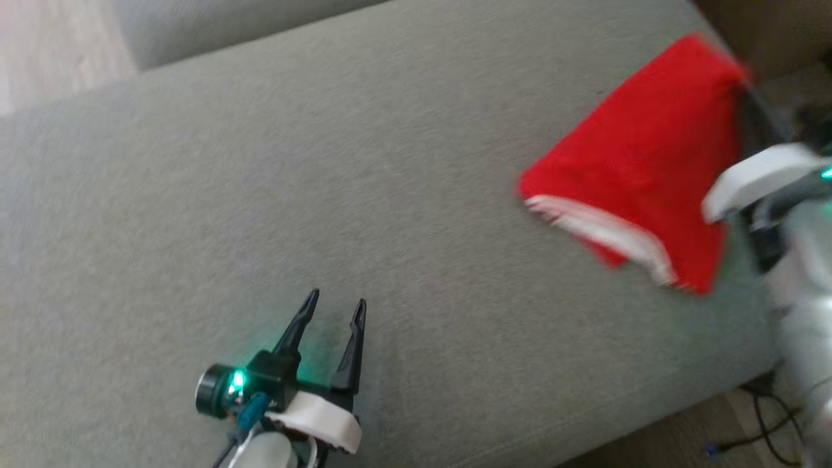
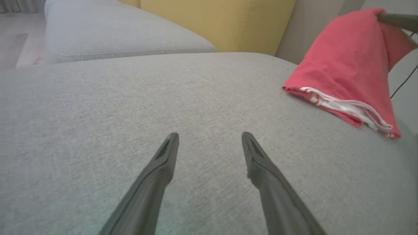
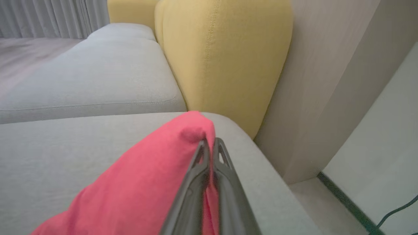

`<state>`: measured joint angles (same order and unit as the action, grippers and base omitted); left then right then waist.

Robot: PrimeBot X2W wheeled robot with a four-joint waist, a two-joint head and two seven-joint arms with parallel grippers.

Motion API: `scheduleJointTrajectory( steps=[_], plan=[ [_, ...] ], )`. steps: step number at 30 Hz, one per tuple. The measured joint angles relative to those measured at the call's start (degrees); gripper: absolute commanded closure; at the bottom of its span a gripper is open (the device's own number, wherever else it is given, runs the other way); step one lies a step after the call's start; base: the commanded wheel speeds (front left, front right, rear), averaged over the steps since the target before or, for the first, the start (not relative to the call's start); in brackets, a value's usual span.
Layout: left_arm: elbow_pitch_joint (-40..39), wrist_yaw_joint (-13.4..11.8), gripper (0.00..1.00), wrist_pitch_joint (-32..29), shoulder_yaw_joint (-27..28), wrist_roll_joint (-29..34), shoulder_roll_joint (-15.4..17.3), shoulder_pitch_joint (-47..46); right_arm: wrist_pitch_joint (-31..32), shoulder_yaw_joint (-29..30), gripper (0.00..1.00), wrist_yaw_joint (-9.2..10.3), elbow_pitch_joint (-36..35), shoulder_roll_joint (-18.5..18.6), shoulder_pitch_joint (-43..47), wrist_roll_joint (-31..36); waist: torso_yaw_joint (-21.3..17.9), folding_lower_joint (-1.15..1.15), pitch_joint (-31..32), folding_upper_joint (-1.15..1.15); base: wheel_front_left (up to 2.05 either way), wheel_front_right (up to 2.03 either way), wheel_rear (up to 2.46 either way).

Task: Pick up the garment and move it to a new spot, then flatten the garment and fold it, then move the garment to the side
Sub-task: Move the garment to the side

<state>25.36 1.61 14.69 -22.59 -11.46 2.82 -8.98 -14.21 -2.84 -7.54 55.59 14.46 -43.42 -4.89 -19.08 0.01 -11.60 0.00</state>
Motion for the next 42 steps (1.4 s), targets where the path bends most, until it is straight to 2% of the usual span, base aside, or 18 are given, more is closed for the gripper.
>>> scheduleJointTrajectory(
  steps=[4,5,9,10,11,15,20,24,27,33,37,42],
  plan=[
    [0.1,0.6,0.00,0.0,0.1,1.0,0.0,-1.5,0.0,5.1,1.00,0.00,5.8,4.6,-4.9,4.8,2.8,0.00,-2.2,0.00,0.00,0.00,0.00],
    [0.1,0.6,0.00,0.0,0.1,1.0,0.0,-1.5,0.0,5.1,1.00,0.00,5.8,4.6,-4.9,4.8,2.8,0.00,-2.2,0.00,0.00,0.00,0.00],
    [0.1,0.9,0.00,0.0,0.1,1.4,0.0,-2.8,0.2,12.2,1.00,0.00,9.9,7.6,-6.8,10.2,5.3,0.00,-4.0,0.00,0.00,0.00,0.00],
    [0.2,0.9,0.00,0.0,0.2,1.4,0.0,-3.0,0.7,14.3,0.83,0.00,10.4,8.0,-6.8,11.6,5.9,0.00,-4.3,0.00,0.00,0.00,0.00],
    [0.2,0.9,0.00,0.0,0.2,1.5,0.0,-3.1,1.1,16.5,0.00,0.00,11.0,8.1,-6.8,12.8,6.4,0.00,-4.6,0.00,0.00,0.00,0.00],
    [0.4,0.9,0.00,0.0,0.5,1.9,0.0,-3.6,1.0,22.2,0.00,0.00,10.4,7.0,-6.7,17.8,7.4,0.01,-4.7,0.00,0.00,0.00,0.00],
    [0.4,0.4,0.00,0.0,1.7,1.7,-0.1,-3.5,0.0,23.7,0.00,0.00,7.8,2.0,-6.3,20.1,7.8,-0.01,-2.9,0.00,0.00,0.00,0.00],
    [0.1,-0.2,0.00,0.0,3.4,1.7,-0.1,-3.2,0.0,20.2,0.00,0.00,1.4,-4.5,-3.4,18.0,8.6,-0.01,-1.1,0.00,0.00,0.00,0.00],
    [-0.2,-0.7,0.00,0.0,4.7,1.7,-0.1,-1.8,-0.2,17.3,0.00,0.00,-2.8,-7.2,1.8,14.3,9.9,-0.01,0.2,0.00,0.00,0.00,0.00],
    [-0.6,-1.8,0.00,0.0,8.3,1.3,-0.1,1.6,-0.2,12.1,0.00,0.00,-10.2,-10.2,13.7,7.0,13.2,-0.02,3.2,0.00,0.00,0.00,0.00],
    [-0.7,-2.2,0.00,0.0,10.6,1.4,-0.1,4.7,-0.2,8.0,0.00,0.00,-16.1,-10.9,22.5,2.7,16.2,-0.02,6.2,0.00,0.00,0.00,0.00],
    [-0.8,-2.2,0.00,0.0,12.9,1.4,-0.1,7.5,-0.2,3.9,0.00,0.00,-19.8,-11.6,29.6,-2.4,18.7,-0.02,9.2,0.00,0.00,0.00,0.00]
  ],
)
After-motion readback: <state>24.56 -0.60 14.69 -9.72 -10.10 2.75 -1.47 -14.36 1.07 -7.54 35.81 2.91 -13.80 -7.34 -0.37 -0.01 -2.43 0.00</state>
